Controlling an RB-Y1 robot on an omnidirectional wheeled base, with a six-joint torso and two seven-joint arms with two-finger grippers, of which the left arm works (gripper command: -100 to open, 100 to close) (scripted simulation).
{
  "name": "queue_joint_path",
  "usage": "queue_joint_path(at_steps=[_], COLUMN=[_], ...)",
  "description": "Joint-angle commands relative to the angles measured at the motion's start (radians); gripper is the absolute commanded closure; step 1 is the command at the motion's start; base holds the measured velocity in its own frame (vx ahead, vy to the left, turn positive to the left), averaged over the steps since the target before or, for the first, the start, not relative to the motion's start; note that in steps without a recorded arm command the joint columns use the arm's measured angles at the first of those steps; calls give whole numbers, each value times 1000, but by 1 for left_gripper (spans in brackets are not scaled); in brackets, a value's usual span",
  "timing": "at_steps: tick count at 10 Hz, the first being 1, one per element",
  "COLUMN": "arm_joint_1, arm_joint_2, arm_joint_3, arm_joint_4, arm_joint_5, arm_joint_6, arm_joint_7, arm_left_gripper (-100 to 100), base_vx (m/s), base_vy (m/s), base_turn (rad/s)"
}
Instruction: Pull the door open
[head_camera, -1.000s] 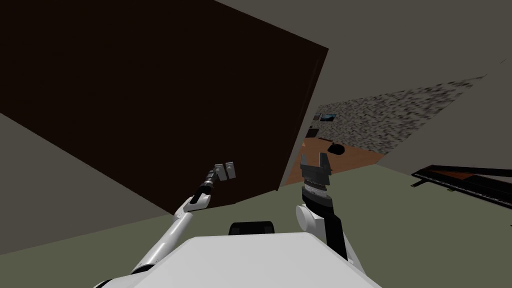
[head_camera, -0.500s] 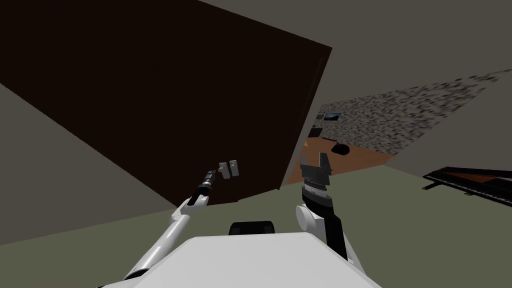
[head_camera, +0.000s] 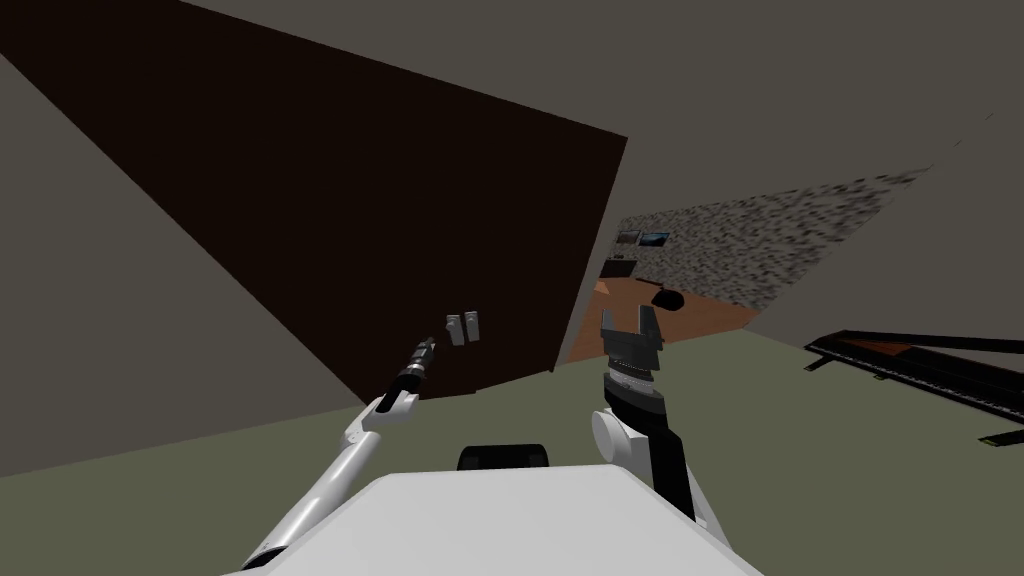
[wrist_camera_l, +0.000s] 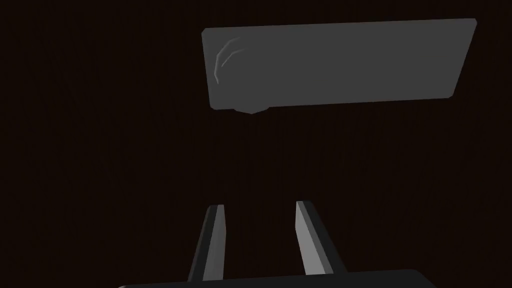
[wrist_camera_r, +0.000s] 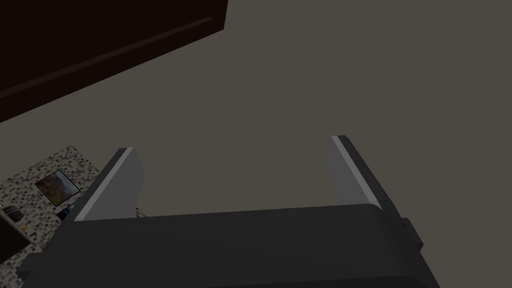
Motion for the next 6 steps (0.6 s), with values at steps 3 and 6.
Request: queue_joint_path(at_steps=[3,6], arm_joint_1=[-2,23], arm_joint_2=[-10,12], arm_joint_3=[-25,17], arm_joint_4=[-9,20], arm_joint_5=[-2,3], arm_joint_6=[-11,-13], arm_joint_7=[7,0], arm_left_gripper=[-100,-100], base_vx=[-147,17], base_vy=[-70,113], base_turn=[-61,148])
